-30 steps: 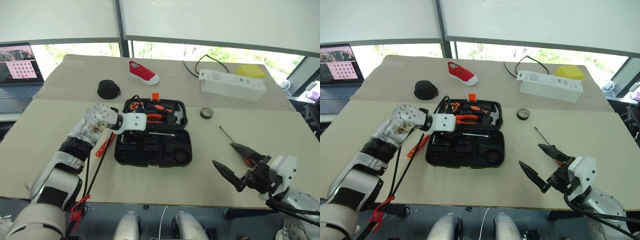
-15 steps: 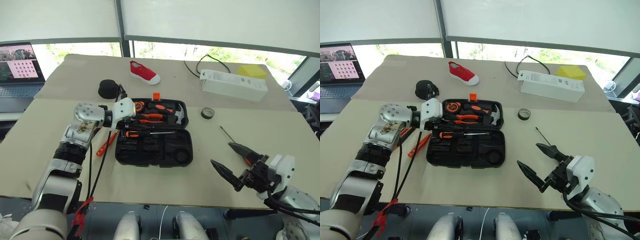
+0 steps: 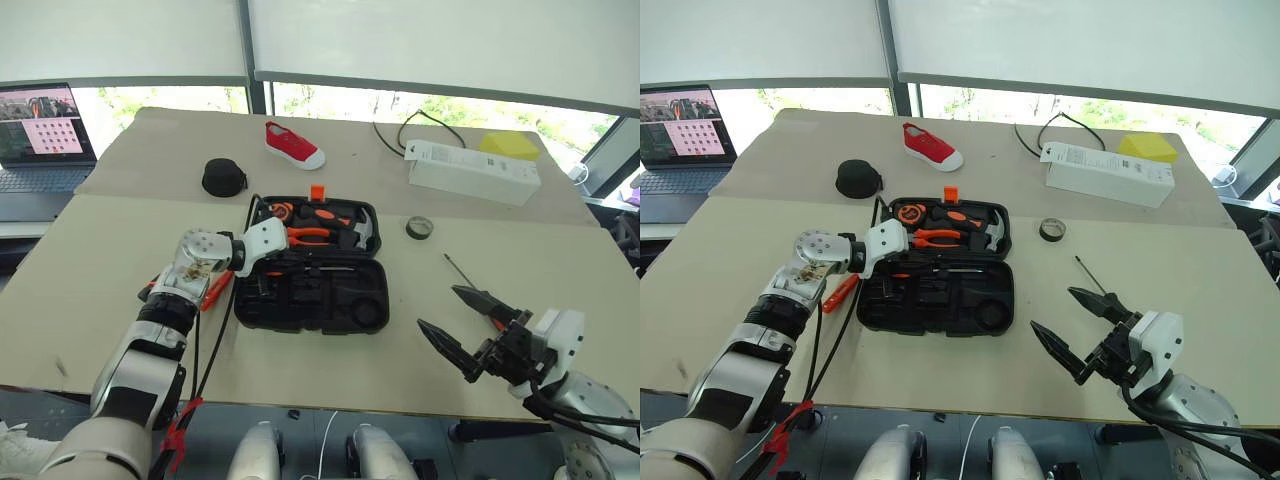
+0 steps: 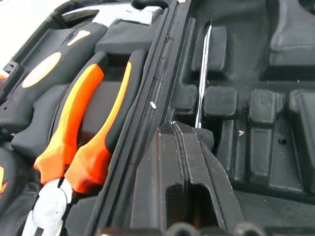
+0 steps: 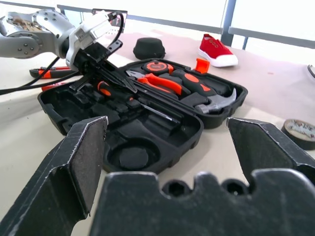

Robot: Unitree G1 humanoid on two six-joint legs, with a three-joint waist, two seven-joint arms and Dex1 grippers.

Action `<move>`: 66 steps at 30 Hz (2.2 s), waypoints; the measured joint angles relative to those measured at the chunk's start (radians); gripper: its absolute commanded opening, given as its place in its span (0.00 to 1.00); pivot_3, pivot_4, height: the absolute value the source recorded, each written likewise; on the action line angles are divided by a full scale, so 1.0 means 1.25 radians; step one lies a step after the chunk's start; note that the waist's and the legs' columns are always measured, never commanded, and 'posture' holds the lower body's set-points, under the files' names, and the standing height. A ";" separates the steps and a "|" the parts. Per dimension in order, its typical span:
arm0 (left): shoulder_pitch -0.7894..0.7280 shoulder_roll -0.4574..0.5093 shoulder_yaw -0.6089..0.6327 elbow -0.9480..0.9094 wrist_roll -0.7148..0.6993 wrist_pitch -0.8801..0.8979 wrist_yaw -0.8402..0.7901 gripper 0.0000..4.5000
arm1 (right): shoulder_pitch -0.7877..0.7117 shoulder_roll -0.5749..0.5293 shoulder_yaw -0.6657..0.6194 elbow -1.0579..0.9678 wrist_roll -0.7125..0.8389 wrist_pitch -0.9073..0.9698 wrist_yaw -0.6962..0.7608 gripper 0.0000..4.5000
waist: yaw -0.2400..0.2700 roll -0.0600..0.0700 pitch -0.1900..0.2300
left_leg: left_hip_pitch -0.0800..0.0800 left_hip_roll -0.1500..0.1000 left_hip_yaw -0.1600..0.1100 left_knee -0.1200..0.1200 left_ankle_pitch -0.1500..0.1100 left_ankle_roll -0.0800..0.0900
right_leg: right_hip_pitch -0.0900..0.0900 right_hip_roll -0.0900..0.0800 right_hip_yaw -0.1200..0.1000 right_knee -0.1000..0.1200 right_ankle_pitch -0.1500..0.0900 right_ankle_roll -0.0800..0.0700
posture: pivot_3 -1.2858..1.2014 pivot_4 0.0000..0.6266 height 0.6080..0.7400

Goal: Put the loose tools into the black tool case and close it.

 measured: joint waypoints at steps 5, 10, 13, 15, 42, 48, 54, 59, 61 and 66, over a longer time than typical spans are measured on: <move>0.019 -0.013 0.031 0.001 -0.027 -0.024 -0.002 0.12 | 0.033 0.004 -0.012 -0.005 -0.002 0.002 -0.028 1.00 | 0.000 0.001 0.000 | 0.003 0.000 0.000 0.000 0.000 0.000 | 0.003 0.000 0.000 -0.001 0.000 0.001 | 0.52 0.24 1.00; 0.089 -0.010 0.133 -0.066 -0.203 -0.019 -0.118 0.48 | 0.096 0.012 -0.088 -0.012 0.000 -0.008 -0.036 1.00 | -0.001 0.001 0.000 | -0.002 0.000 0.000 0.000 0.000 0.000 | -0.002 0.000 0.000 0.000 0.000 0.000 | 0.52 0.24 1.00; 0.124 0.067 0.213 -0.156 -0.302 0.019 -0.184 0.73 | 0.172 0.013 -0.158 0.005 -0.002 -0.040 -0.006 1.00 | -0.009 0.001 0.000 | -0.002 0.001 0.000 -0.001 0.000 0.000 | -0.003 0.000 0.000 0.000 0.000 0.000 | 0.52 0.24 1.00; 0.188 0.119 0.262 -0.241 -0.364 0.050 -0.227 0.88 | 0.232 0.020 -0.212 0.047 -0.006 -0.078 0.026 1.00 | -0.010 0.003 -0.001 | 0.000 0.001 0.000 -0.001 -0.001 0.001 | -0.001 0.000 0.001 0.000 0.000 0.000 | 0.52 0.24 1.00; 0.611 0.182 0.358 -0.680 -0.543 0.237 -0.196 1.00 | -0.223 -0.305 0.010 0.389 -0.167 0.334 -0.021 1.00 | -0.006 0.006 0.000 | 0.004 -0.001 0.004 -0.005 -0.001 0.004 | 0.004 -0.008 0.000 -0.005 -0.004 0.003 | 0.52 0.24 1.00; 0.624 0.181 0.358 -0.695 -0.543 0.237 -0.180 1.00 | -0.325 -0.305 0.050 0.497 -0.196 0.347 0.011 0.64 | -0.010 0.006 0.000 | 0.003 -0.003 0.005 -0.005 -0.001 0.005 | 0.004 -0.009 0.001 -0.007 -0.003 0.005 | 0.52 0.24 1.00; 0.633 0.181 0.366 -0.698 -0.545 0.237 -0.166 1.00 | -0.323 -0.319 0.048 0.511 -0.196 0.347 0.059 0.23 | -0.008 0.006 0.000 | 0.003 -0.003 0.004 -0.005 -0.001 0.005 | 0.004 -0.009 0.000 -0.007 -0.003 0.005 | 0.52 0.24 1.00; 0.638 0.168 0.379 -0.719 -0.568 0.235 -0.139 1.00 | -0.317 -0.332 0.021 0.466 -0.165 0.293 0.163 0.23 | -0.012 0.006 0.001 | 0.003 -0.002 0.004 -0.005 -0.001 0.005 | 0.004 -0.009 0.001 -0.007 -0.003 0.005 | 0.52 0.24 1.00; 0.656 0.166 0.396 -0.731 -0.578 0.234 -0.134 1.00 | -0.351 -0.336 0.023 0.393 -0.121 0.290 0.223 0.23 | -0.024 0.007 0.001 | 0.003 -0.001 0.003 -0.005 -0.001 0.005 | 0.003 -0.008 0.001 -0.006 -0.003 0.005 | 0.52 0.24 1.00; 0.711 0.175 0.454 -0.740 -0.597 0.235 -0.111 1.00 | -0.582 -0.329 0.157 0.237 -0.090 0.343 0.287 0.23 | -0.036 0.007 0.002 | 0.005 0.001 -0.001 -0.005 -0.001 0.005 | 0.003 -0.005 0.001 -0.006 -0.003 0.004 | 0.52 0.24 1.00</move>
